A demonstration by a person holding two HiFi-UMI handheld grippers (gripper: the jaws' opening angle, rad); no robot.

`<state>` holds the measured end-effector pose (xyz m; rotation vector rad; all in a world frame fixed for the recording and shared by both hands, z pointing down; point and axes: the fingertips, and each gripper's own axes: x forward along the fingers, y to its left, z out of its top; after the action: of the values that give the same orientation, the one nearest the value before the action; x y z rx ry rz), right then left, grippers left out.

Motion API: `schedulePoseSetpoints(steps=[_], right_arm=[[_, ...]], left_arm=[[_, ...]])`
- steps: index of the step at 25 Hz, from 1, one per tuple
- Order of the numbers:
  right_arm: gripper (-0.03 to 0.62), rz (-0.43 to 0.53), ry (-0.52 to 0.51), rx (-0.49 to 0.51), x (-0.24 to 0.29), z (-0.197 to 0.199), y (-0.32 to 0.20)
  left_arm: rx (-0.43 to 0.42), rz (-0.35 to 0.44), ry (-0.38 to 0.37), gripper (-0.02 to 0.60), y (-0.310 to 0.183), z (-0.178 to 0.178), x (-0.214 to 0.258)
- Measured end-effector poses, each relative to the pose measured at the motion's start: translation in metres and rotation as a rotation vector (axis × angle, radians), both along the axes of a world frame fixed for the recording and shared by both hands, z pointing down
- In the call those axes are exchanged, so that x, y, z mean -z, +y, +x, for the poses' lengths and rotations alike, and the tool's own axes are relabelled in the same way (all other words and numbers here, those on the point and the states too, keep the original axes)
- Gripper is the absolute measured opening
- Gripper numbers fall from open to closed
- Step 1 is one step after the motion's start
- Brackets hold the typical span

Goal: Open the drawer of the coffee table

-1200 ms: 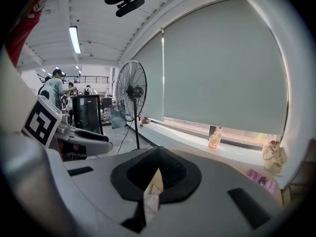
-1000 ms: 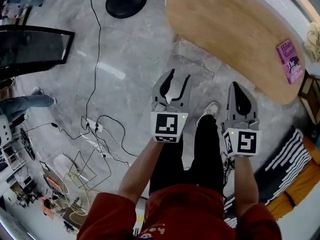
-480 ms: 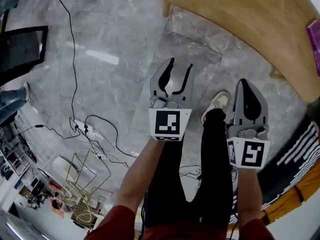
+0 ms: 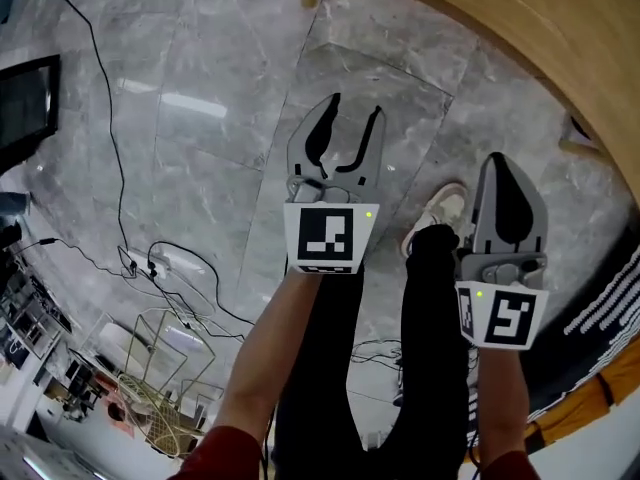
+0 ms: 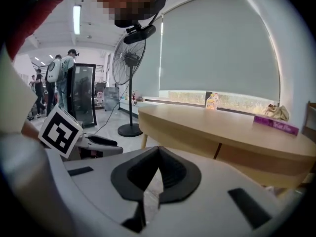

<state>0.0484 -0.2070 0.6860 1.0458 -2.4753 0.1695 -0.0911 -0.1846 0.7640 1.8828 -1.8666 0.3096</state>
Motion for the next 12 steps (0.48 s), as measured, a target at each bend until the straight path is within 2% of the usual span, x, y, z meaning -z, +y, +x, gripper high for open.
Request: schedulePoseSetpoints(steps=[6, 8, 10, 12], right_arm=[[-0.003, -0.002, -0.005, 0.005, -0.028, 0.005, -0.009], [-0.003, -0.002, -0.003, 0.015, -0.034, 0.005, -0.013], [-0.003, -0.004, -0.004, 0.022, -0.037, 0.006, -0.017], [-0.003, -0.005, -0.007, 0.024, -0.038, 0.007, -0.021]], left_arm=[[-0.014, -0.034, -0.015, 0.184, -0.013, 0.012, -0.035], [-0.018, -0.054, 0.003, 0.184, -0.015, 0.018, -0.043], [-0.008, -0.067, 0.065, 0.184, -0.018, 0.024, -0.05], [0.012, -0.085, 0.163, 0.184, -0.024, 0.029, -0.058]])
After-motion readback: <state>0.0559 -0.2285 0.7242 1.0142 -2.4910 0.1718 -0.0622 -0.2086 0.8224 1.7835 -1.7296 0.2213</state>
